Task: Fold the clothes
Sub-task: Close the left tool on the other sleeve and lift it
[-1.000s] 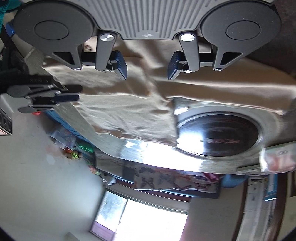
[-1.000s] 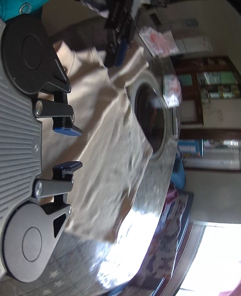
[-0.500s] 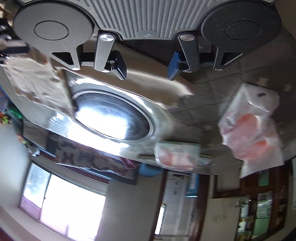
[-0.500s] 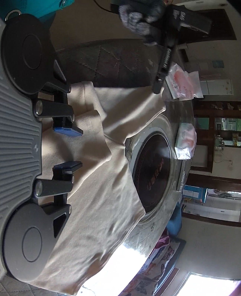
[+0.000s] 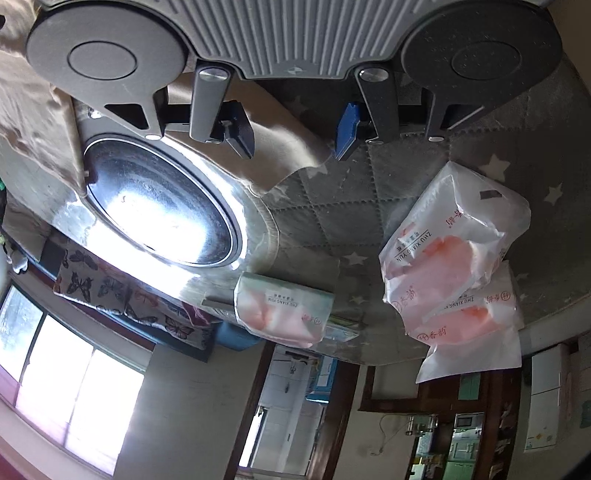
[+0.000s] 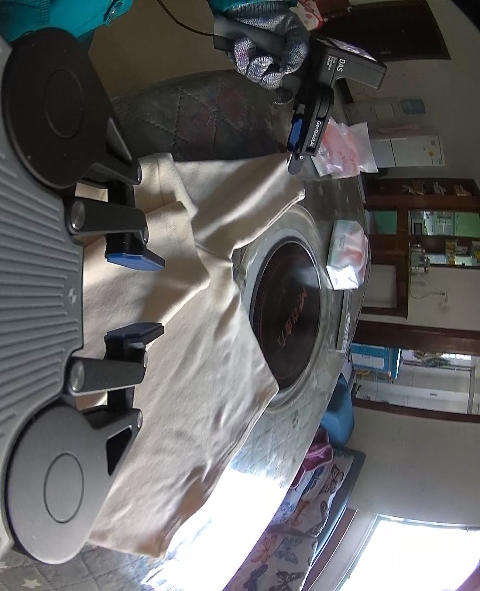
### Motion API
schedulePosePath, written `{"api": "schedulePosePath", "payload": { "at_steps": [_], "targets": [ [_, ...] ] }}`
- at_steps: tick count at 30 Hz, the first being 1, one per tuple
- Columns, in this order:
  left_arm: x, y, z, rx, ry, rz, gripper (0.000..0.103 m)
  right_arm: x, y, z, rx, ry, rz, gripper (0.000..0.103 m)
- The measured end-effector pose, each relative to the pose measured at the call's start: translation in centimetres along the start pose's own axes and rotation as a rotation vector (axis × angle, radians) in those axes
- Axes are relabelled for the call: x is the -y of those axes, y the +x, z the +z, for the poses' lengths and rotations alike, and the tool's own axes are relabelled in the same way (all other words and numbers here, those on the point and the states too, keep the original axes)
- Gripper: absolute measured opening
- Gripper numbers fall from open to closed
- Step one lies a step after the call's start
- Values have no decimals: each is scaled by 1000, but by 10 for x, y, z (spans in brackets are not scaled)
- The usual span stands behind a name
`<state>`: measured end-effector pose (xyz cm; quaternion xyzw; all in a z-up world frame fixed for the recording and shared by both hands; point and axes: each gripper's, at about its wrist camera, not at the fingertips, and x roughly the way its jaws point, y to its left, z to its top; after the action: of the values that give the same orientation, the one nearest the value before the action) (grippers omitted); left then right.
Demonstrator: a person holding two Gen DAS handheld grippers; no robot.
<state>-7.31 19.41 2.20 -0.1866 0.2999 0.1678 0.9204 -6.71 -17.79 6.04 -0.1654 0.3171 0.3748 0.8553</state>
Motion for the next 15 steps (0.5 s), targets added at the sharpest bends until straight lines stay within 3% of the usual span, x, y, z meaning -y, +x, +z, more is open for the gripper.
{"api": "schedulePosePath", "payload": {
  "at_steps": [3, 5, 10, 15],
  "targets": [
    [-2, 1, 1, 2, -13, 2, 34, 3, -5, -5, 2, 21, -15, 31],
    [-4, 0, 3, 0, -32, -13, 13, 6, -7, -9, 4, 38, -30, 31],
    [7, -17, 16, 38, -41, -119, 7, 15, -18, -18, 28, 96, -59, 31],
    [53, -47, 31, 63, 14, -321, 7, 30, -34, -28, 66, 166, -103, 31]
  ]
}}
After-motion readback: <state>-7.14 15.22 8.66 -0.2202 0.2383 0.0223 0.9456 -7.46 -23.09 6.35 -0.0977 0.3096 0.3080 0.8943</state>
